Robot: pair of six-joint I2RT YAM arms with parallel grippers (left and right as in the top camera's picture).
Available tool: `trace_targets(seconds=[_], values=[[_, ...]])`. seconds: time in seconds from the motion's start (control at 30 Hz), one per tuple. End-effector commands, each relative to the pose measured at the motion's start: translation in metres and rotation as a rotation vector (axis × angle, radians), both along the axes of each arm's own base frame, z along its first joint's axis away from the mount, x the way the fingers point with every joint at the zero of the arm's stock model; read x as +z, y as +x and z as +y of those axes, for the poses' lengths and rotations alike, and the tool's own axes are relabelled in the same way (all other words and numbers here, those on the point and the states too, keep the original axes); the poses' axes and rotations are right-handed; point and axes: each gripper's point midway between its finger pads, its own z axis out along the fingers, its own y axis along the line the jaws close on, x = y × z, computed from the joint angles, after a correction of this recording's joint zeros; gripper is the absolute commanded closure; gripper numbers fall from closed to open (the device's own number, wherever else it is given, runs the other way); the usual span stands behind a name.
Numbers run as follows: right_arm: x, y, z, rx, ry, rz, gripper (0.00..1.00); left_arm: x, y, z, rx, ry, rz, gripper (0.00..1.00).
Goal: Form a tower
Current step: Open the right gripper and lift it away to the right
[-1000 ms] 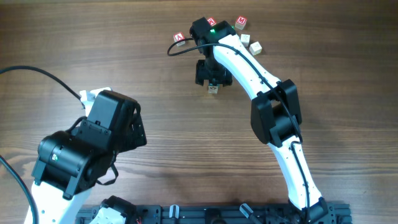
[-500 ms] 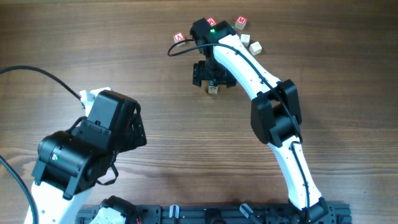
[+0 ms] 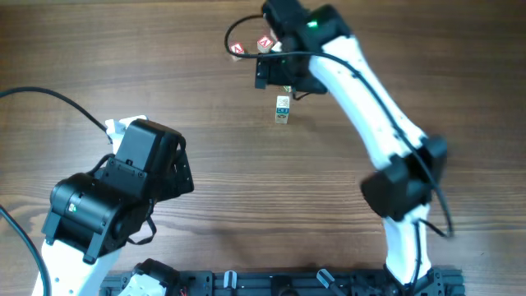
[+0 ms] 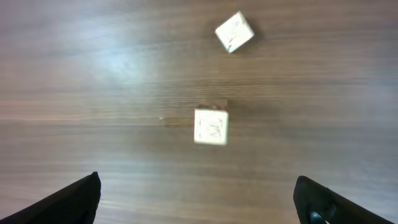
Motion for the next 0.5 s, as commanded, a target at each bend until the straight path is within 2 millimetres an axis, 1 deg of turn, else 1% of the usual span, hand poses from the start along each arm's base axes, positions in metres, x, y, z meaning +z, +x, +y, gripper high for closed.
trace_targets(seconds=[0.0, 0.1, 0.17, 0.2, 0.27, 0.33, 0.43, 0.47], values=[[0.089, -0.021, -0.056, -0.213, -0.055, -0.203, 0.01, 0.001, 0.0, 0.002, 0.002, 0.007, -0.008, 0.0], [0.137, -0.052, -0.105, -0.358, -0.125, -0.315, 0.0, 0.001, 0.0, 0.002, 0.002, 0.007, -0.008, 0.0], [0.161, -0.06, -0.122, -0.366, -0.136, -0.386, 0.0, 0.001, 0.0, 0.002, 0.002, 0.007, -0.008, 0.0], [0.165, -0.061, -0.129, -0.383, -0.137, -0.398, 0.0, 0.001, 0.0, 0.002, 0.002, 0.007, -0.008, 0.0], [0.167, -0.058, -0.144, -0.424, -0.142, -0.402, 0.0, 0.001, 0.0, 0.002, 0.002, 0.007, -0.008, 0.0], [0.161, -0.053, -0.164, -0.484, -0.153, -0.377, 0.01, 0.001, 0.0, 0.002, 0.002, 0.007, -0.008, 0.0], [0.138, -0.047, -0.187, -0.553, -0.154, -0.299, 0.02, 0.001, 0.0, 0.002, 0.002, 0.007, -0.008, 0.0], [0.127, -0.045, -0.194, -0.572, -0.155, -0.267, 0.02, 0.001, 0.0, 0.002, 0.002, 0.007, -0.008, 0.0]])
